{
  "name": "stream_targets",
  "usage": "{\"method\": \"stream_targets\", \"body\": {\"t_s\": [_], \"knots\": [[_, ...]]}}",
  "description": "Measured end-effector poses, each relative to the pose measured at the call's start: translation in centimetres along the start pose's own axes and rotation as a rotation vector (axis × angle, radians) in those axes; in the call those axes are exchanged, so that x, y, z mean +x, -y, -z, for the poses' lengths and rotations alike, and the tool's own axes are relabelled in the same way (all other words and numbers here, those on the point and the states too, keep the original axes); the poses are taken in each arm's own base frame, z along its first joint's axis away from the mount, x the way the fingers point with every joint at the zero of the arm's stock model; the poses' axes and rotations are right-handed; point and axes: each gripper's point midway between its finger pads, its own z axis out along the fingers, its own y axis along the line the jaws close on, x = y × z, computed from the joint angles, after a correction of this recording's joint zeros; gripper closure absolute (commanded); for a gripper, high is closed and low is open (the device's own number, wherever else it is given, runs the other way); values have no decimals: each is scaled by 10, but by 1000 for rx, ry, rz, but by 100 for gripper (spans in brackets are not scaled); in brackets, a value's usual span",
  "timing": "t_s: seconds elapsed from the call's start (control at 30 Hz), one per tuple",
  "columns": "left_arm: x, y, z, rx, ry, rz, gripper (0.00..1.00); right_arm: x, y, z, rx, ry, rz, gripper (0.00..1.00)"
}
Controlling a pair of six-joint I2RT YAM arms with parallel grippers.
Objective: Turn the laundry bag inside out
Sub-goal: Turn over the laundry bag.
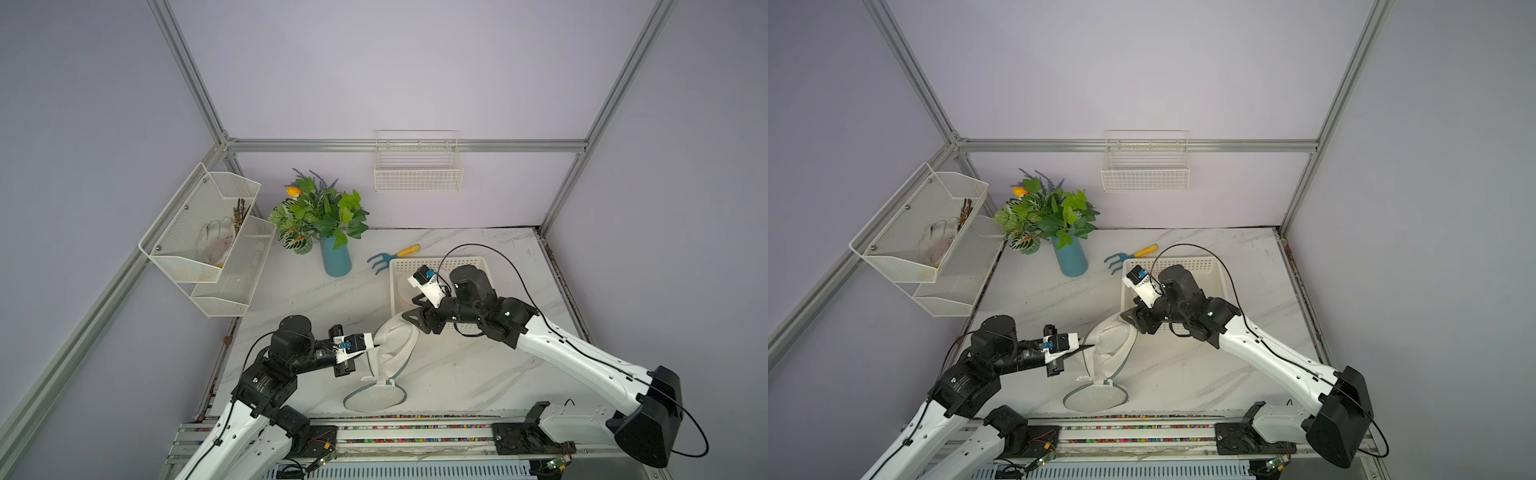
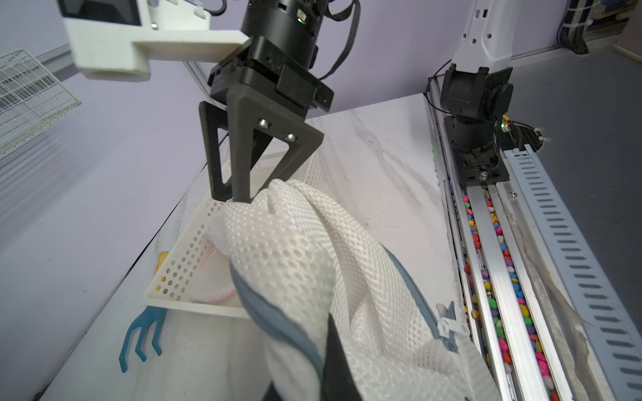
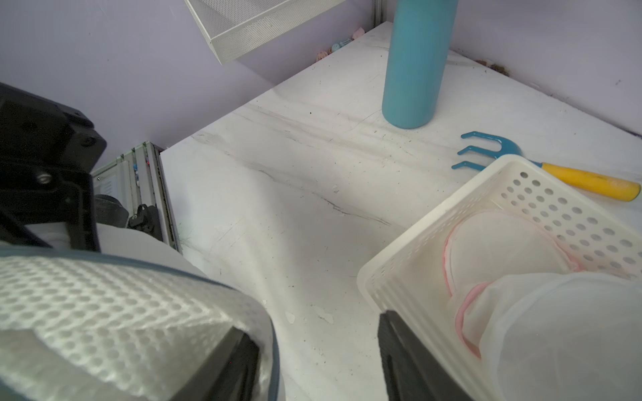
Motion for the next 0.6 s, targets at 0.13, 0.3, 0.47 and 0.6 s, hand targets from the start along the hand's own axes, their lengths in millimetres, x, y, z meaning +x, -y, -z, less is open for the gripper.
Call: {"method": "stream_targets", "body": {"t_s": [0.13, 0.3, 0.47, 0.6], "knots": [[-9, -5, -1, -36, 86, 71, 100, -2, 4, 14, 2, 44, -134, 36], [-19, -13, -1, -65, 158, 192, 100, -15, 0, 26, -35, 84, -293, 37], [-27, -19, -2, -67, 196, 299, 100, -46, -6, 32, -72, 85, -389, 36], [-28, -23, -5, -63, 198, 343, 100, -72, -17, 36, -127, 87, -426, 36]]}}
